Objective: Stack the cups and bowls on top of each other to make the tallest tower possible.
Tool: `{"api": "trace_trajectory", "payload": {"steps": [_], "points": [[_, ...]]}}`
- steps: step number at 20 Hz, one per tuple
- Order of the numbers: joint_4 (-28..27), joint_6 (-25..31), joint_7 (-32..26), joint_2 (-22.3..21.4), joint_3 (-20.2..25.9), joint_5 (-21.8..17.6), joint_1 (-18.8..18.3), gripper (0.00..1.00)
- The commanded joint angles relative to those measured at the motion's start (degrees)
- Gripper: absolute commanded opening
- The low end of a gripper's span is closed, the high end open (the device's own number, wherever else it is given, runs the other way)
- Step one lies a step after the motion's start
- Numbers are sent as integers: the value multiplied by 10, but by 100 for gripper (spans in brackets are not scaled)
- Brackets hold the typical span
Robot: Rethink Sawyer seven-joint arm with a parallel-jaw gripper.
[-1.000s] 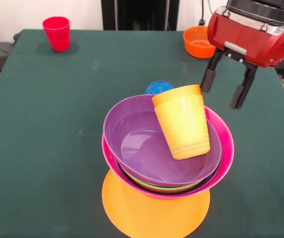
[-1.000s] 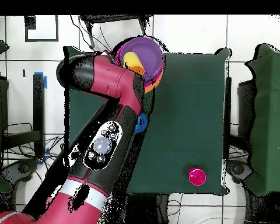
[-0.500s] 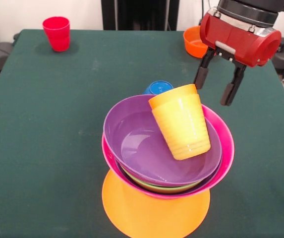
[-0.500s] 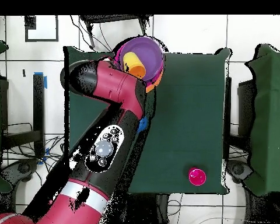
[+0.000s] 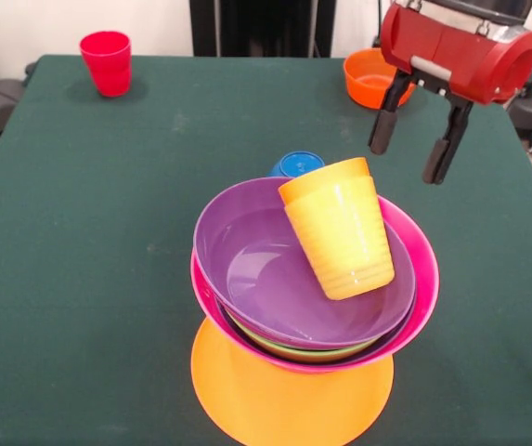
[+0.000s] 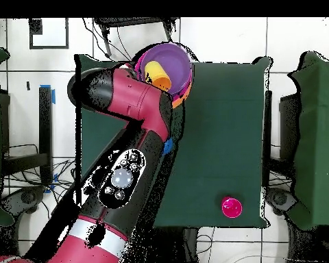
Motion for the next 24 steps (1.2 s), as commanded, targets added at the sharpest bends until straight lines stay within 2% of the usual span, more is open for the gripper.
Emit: {"api": "trace_trajectory", "payload": {"steps": [1, 4, 12, 24], "points": [[28, 40, 65, -1, 67, -17, -13, 100], [26, 44, 61, -2, 67, -20, -16, 100], [39, 6, 34, 1, 92, -24, -38, 100], [66, -23, 22, -13, 116, -34, -49, 100]]}}
